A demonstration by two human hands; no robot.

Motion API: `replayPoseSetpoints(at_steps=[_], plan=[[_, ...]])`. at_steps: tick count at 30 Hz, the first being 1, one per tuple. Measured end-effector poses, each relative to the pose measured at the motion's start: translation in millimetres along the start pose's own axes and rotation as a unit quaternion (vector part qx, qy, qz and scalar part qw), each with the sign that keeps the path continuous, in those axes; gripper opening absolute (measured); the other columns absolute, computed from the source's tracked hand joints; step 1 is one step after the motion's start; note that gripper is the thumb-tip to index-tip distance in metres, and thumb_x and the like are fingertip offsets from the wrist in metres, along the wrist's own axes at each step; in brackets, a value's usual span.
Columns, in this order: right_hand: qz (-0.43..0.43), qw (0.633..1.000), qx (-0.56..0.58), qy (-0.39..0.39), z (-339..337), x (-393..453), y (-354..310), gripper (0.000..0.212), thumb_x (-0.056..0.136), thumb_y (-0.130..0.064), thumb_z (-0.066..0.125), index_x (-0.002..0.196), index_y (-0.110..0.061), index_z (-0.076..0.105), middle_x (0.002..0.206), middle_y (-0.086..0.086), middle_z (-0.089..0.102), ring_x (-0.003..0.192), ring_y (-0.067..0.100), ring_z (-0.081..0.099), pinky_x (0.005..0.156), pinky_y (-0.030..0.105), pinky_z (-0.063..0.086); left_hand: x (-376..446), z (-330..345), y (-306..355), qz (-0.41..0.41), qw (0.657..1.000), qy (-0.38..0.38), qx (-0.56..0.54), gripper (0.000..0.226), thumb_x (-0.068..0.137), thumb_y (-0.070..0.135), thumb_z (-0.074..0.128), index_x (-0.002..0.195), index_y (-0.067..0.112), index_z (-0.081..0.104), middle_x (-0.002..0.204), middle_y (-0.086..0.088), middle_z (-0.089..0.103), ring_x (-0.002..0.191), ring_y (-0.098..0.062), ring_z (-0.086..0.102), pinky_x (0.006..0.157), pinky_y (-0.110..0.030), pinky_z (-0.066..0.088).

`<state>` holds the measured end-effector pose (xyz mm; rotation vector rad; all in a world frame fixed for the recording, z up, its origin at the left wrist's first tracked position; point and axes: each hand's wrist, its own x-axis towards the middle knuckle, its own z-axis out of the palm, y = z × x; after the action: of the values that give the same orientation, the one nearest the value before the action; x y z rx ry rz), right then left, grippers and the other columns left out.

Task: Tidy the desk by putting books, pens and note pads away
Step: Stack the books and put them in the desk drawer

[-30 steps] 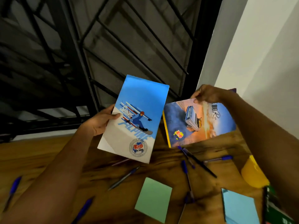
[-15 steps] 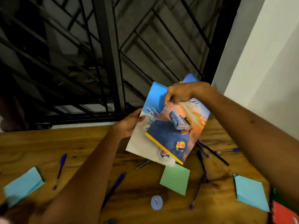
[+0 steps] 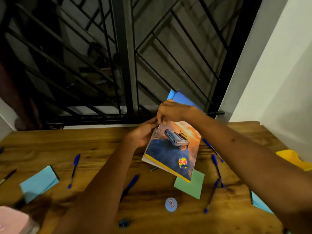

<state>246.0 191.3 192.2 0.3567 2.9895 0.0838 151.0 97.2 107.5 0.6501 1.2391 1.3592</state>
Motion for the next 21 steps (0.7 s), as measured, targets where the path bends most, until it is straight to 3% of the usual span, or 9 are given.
replayPoseSetpoints(at_steps=[4, 7, 9, 11, 13, 16, 19, 21], plan=[[-0.022, 0.999, 0.009, 0.023, 6.8, 0.3, -3.9, 0.02, 0.076, -0.006, 0.063, 0.091, -0.012, 0.075, 0.099, 0.004, 0.071, 0.098, 0.02, 0.06, 0.09, 0.036, 0.046, -2.0, -2.5, -6.0, -0.017, 1.0, 0.005, -0.012, 0.02, 0.097, 0.017, 0.045, 0.107, 0.013, 0.062, 0.084, -0.01, 0.07, 0.076, -0.022, 0.067, 0.073, -0.038, 0.054], [-0.011, 0.999, -0.008, 0.046, 9.0, 0.0, -3.2, 0.017, 0.075, -0.008, 0.063, 0.087, -0.012, 0.075, 0.095, 0.004, 0.071, 0.096, 0.02, 0.059, 0.086, 0.037, 0.047, -2.9, -4.1, -9.3, -0.043, 0.997, -0.017, -0.061, 0.028, 0.093, 0.025, 0.046, 0.09, 0.01, 0.069, 0.083, -0.013, 0.072, 0.078, -0.026, 0.066, 0.077, -0.037, 0.051], [0.0, 0.998, -0.008, 0.061, 12.6, 2.0, -2.3, 0.014, 0.075, -0.016, 0.063, 0.082, -0.016, 0.075, 0.091, 0.003, 0.072, 0.092, 0.022, 0.061, 0.081, 0.039, 0.047, -0.8, -3.3, -13.2, -0.028, 0.993, -0.045, -0.103, 0.03, 0.09, 0.016, 0.042, 0.087, 0.009, 0.071, 0.084, -0.013, 0.072, 0.077, -0.026, 0.068, 0.079, -0.037, 0.053], [0.012, 0.997, 0.005, 0.073, 17.5, 5.3, -3.9, 0.015, 0.072, -0.022, 0.059, 0.076, -0.017, 0.072, 0.087, 0.005, 0.07, 0.087, 0.024, 0.062, 0.078, 0.04, 0.049, 0.3, 4.1, -17.4, 0.001, 0.991, -0.063, -0.118, 0.03, 0.088, -0.001, 0.038, 0.09, 0.007, 0.067, 0.08, -0.01, 0.074, 0.073, -0.021, 0.071, 0.075, -0.032, 0.057], [0.036, 0.996, 0.034, 0.078, 19.5, 6.3, -6.9, 0.012, 0.075, -0.015, 0.059, 0.076, -0.014, 0.071, 0.089, 0.006, 0.068, 0.088, 0.025, 0.061, 0.077, 0.039, 0.049, -0.1, 14.9, -20.6, 0.035, 0.991, -0.059, -0.114, 0.029, 0.087, -0.011, 0.039, 0.095, 0.005, 0.061, 0.074, -0.006, 0.074, 0.069, -0.017, 0.072, 0.072, -0.026, 0.059], [0.081, 0.983, 0.112, 0.123, 20.6, -1.8, 0.0, 0.016, 0.074, -0.011, 0.07, 0.09, -0.01, 0.071, 0.101, 0.007, 0.062, 0.099, 0.023, 0.058, 0.082, 0.033, 0.046, 5.7, 20.7, -21.2, 0.065, 0.983, -0.074, -0.158, 0.044, 0.083, -0.02, 0.036, 0.114, 0.004, 0.056, 0.084, -0.008, 0.073, 0.075, -0.019, 0.072, 0.074, -0.029, 0.06], [0.181, 0.927, 0.188, 0.269, 23.9, -21.0, 16.8, 0.051, 0.071, -0.031, 0.079, 0.115, -0.011, 0.064, 0.119, 0.009, 0.057, 0.114, 0.027, 0.048, 0.098, 0.039, 0.039, 10.3, 13.9, -17.6, 0.066, 0.978, -0.088, -0.177, 0.067, 0.082, -0.023, 0.036, 0.138, 0.012, 0.042, 0.1, -0.014, 0.071, 0.083, -0.024, 0.071, 0.077, -0.034, 0.06], [0.331, 0.841, 0.198, 0.38, 25.4, -38.0, 25.6, 0.06, 0.077, -0.044, 0.071, 0.124, -0.009, 0.056, 0.125, 0.012, 0.053, 0.117, 0.03, 0.045, 0.101, 0.043, 0.038, 11.7, 7.4, -15.4, 0.069, 0.977, -0.088, -0.179, 0.07, 0.084, -0.022, 0.036, 0.142, 0.017, 0.038, 0.109, -0.015, 0.068, 0.087, -0.026, 0.071, 0.079, -0.036, 0.059]])
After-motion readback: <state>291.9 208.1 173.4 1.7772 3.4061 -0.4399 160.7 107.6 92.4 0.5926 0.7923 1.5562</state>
